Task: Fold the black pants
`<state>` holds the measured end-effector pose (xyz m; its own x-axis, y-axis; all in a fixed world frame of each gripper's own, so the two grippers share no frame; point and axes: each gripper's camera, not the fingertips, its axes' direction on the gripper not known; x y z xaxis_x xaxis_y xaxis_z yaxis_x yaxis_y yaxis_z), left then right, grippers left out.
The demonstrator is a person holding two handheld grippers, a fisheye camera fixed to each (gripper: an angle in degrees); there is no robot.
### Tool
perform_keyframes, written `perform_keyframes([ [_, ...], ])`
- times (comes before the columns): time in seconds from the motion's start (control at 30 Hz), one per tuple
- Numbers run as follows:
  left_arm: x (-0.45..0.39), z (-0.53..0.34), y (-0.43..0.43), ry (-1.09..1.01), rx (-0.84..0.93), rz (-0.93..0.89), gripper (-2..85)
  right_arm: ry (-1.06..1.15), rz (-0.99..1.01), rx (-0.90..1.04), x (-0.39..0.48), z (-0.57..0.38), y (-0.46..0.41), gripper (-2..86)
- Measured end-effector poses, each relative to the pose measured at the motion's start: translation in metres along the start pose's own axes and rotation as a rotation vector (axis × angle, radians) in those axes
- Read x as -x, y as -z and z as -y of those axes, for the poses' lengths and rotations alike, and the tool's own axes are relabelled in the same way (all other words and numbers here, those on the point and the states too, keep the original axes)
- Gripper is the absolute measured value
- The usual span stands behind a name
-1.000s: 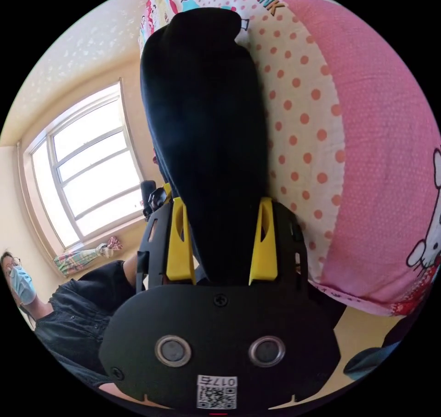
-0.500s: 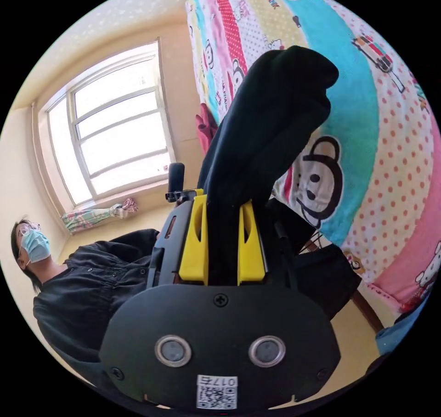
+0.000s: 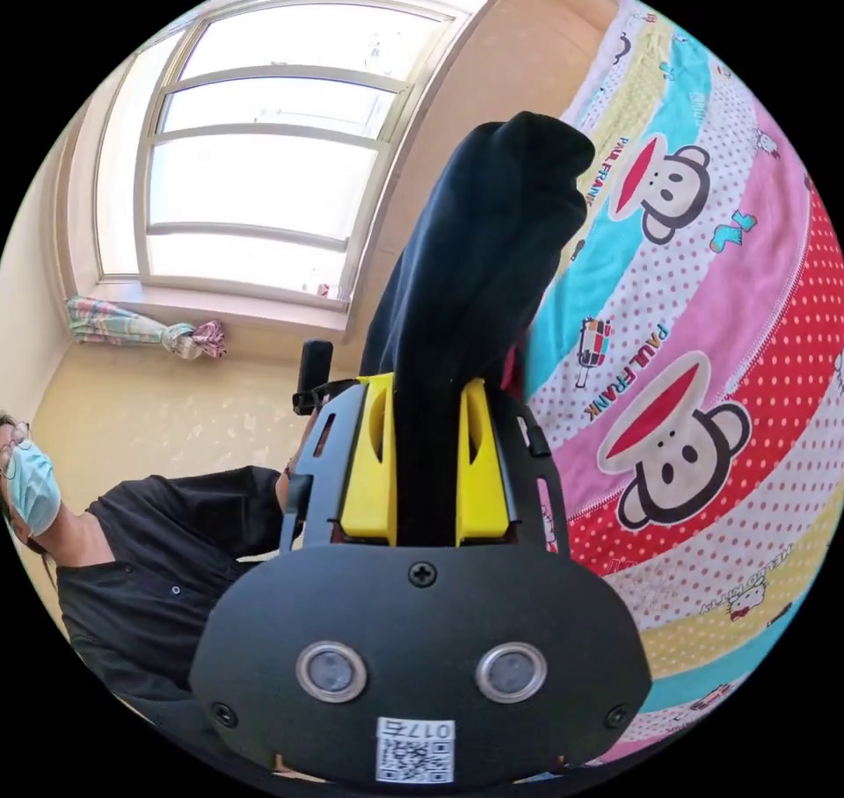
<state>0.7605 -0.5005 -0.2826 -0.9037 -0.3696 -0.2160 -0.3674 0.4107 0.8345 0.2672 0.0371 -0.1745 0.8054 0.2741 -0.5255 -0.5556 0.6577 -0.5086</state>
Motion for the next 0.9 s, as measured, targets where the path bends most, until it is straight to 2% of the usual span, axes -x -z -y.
perform_keyframes([
  [0.03, 0.025, 0.021, -0.013, 0.056, -0.014, 0.032, 13.0, -0.025, -0.042, 0.012, -0.007, 0.013, -0.010, 11.9],
  [0.1, 0.072, 0.039, -0.043, 0.233, -0.022, 0.094, 13.5, -0.232, -0.266, 0.040, -0.045, 0.046, -0.055, 13.2],
  [0.13, 0.105, 0.038, -0.064, 0.426, -0.006, 0.125, 13.2, -0.295, -0.329, 0.064, -0.055, 0.050, -0.067, 13.4],
  [0.17, 0.123, 0.034, -0.085, 0.518, 0.022, 0.140, 12.4, -0.402, -0.469, 0.172, -0.073, 0.054, -0.095, 13.2],
  [0.2, 0.127, 0.033, -0.096, 0.519, 0.041, 0.126, 11.1, -0.444, -0.580, 0.298, -0.083, 0.054, -0.123, 12.5],
  [0.23, 0.130, 0.031, -0.118, 0.491, 0.092, 0.104, 8.6, -0.433, -0.611, 0.321, -0.082, 0.053, -0.133, 12.3],
  [0.3, 0.121, 0.022, -0.127, 0.430, 0.079, 0.140, 8.9, -0.332, -0.705, 0.258, -0.060, 0.043, -0.140, 11.4],
  [0.4, 0.104, 0.018, -0.126, 0.313, 0.117, 0.242, 9.1, -0.287, -0.627, 0.193, -0.042, 0.020, -0.123, 9.9],
  [0.47, 0.084, 0.023, -0.126, 0.128, 0.186, 0.332, 8.9, -0.298, -0.585, 0.213, -0.042, -0.004, -0.112, 8.5],
  [0.53, 0.068, 0.025, -0.131, -0.063, 0.257, 0.410, 8.6, -0.371, -0.586, 0.318, -0.053, -0.035, -0.104, 5.9],
  [0.6, 0.062, 0.027, -0.144, -0.218, 0.387, 0.452, 6.9, -0.523, -0.701, 0.558, -0.071, -0.094, -0.096, 2.8],
  [0.63, 0.070, 0.027, -0.161, -0.265, 0.540, 0.540, 2.9, -0.548, -0.736, 0.618, -0.072, -0.111, -0.092, 2.6],
  [0.67, 0.084, 0.022, -0.182, -0.290, 0.699, 0.732, 0.7, -0.584, -0.809, 0.717, -0.071, -0.148, -0.085, 2.1],
  [0.7, 0.093, 0.017, -0.190, -0.315, 0.769, 0.839, 0.5, -0.617, -0.864, 0.791, -0.065, -0.187, -0.075, 1.7],
  [0.73, 0.110, 0.004, -0.205, -0.390, 0.899, 0.989, 0.1, -0.640, -0.882, 0.818, -0.061, -0.207, -0.070, 1.5],
  [0.8, 0.127, -0.013, -0.213, -0.474, 1.034, 1.001, -0.2, -0.773, -0.882, 0.848, -0.035, -0.284, -0.046, 1.1],
  [0.83, 0.143, -0.017, -0.215, -0.446, 1.119, 0.995, -0.3, -0.812, -0.867, 0.833, -0.026, -0.303, -0.040, 1.1],
  [0.9, 0.179, -0.015, -0.218, -0.257, 1.250, 1.030, -0.4, -0.992, -0.788, 0.706, 0.015, -0.376, -0.016, 0.8],
])
